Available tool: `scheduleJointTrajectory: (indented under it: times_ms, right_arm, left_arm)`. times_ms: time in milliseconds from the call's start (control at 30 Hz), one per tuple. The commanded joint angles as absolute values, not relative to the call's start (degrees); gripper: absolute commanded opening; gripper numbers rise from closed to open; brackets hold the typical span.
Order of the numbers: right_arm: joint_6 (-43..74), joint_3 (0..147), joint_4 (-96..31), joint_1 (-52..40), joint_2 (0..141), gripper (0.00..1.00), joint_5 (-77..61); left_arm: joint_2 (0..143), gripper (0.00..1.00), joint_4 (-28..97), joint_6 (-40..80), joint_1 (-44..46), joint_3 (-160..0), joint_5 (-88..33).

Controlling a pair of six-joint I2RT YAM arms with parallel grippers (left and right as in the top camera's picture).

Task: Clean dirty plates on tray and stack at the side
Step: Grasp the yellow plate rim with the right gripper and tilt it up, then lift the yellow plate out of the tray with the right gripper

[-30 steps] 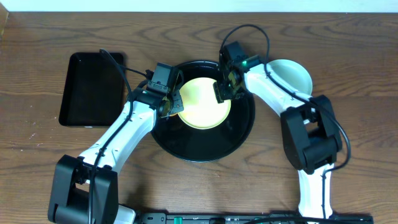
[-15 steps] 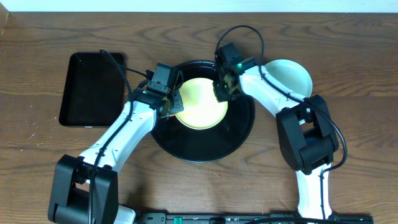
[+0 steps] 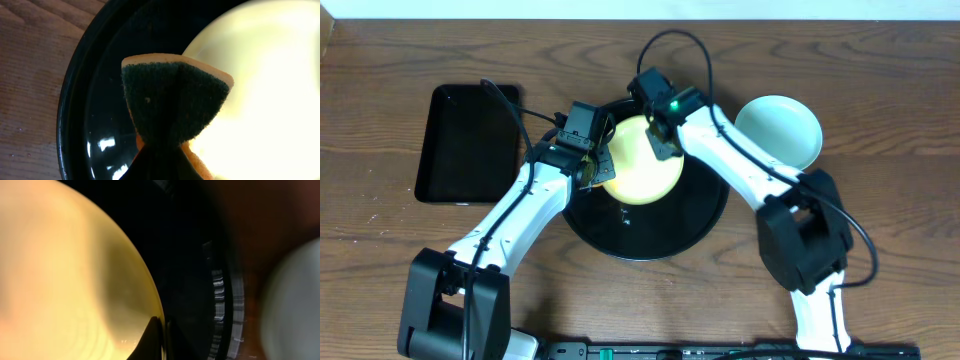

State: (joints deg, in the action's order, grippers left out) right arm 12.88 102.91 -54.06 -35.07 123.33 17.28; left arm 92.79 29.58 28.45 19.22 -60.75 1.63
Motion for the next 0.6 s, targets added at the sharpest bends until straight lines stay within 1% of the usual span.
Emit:
scheduleJointTrajectory:
  times_ms: [0, 300, 567]
  right_arm:
    - [12.8, 106.0, -55.0, -34.8, 117.9, 0.01, 23.5]
    - [10.5, 106.1, -56.5, -35.4, 110.3, 0.01, 38.3]
    - [4.1, 106.1, -56.2, -36.9, 105.3, 0.01, 45.5]
  left_arm:
    - [93.4, 0.09, 29.6, 28.1, 19.2, -60.2, 1.5]
    - [93.4, 0.09, 29.5, 28.1, 19.2, -60.2, 1.5]
    - [93.4, 0.09, 29.5, 28.1, 19.2, -60.2, 1.5]
